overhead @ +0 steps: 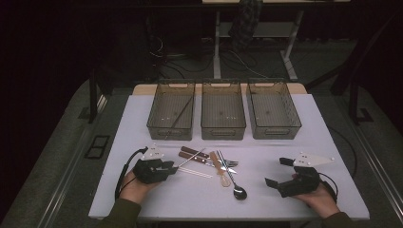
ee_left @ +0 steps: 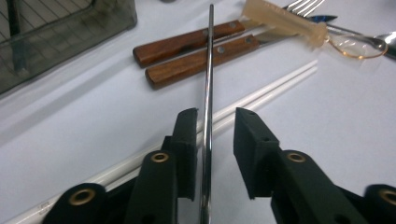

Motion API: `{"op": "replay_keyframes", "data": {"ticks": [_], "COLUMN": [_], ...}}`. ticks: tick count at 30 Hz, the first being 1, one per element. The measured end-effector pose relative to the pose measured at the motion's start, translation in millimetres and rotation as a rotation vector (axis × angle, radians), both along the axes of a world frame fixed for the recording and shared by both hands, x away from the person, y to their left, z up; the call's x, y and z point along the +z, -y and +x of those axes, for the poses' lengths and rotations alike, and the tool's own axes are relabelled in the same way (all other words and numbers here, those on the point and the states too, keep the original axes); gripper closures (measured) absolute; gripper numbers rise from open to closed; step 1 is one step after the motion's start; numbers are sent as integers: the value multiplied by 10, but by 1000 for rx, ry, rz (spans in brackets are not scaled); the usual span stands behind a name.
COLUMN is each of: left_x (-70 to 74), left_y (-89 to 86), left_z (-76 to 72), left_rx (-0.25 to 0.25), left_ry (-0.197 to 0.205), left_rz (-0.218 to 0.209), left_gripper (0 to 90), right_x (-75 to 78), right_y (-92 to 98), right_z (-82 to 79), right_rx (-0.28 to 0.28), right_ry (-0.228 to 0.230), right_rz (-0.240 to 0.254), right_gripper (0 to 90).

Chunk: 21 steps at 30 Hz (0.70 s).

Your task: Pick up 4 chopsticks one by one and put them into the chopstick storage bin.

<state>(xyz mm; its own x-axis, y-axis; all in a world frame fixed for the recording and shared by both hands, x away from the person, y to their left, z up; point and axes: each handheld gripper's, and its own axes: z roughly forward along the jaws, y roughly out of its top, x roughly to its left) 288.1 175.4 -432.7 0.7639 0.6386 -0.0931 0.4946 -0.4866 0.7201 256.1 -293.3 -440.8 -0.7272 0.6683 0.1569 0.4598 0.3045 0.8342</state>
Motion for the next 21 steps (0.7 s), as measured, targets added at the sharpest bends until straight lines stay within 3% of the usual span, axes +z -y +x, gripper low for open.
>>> {"op": "replay_keyframes", "data": {"ticks": [5, 21], "left_x": [-36, -115], "left_y": [-8, 12], "left_z": [18, 30], "left_rx": [-11, -24], "left_ry": [-20, -49], "left_rz": [12, 39], "left_gripper": [767, 821], "right_x": [-1, -4], "right_y": [2, 5], "right_z": [4, 6], "right_rx": [-1, -3], "right_ry": [-1, 0], "right_rz": [0, 3], "right_gripper": [5, 5]}}
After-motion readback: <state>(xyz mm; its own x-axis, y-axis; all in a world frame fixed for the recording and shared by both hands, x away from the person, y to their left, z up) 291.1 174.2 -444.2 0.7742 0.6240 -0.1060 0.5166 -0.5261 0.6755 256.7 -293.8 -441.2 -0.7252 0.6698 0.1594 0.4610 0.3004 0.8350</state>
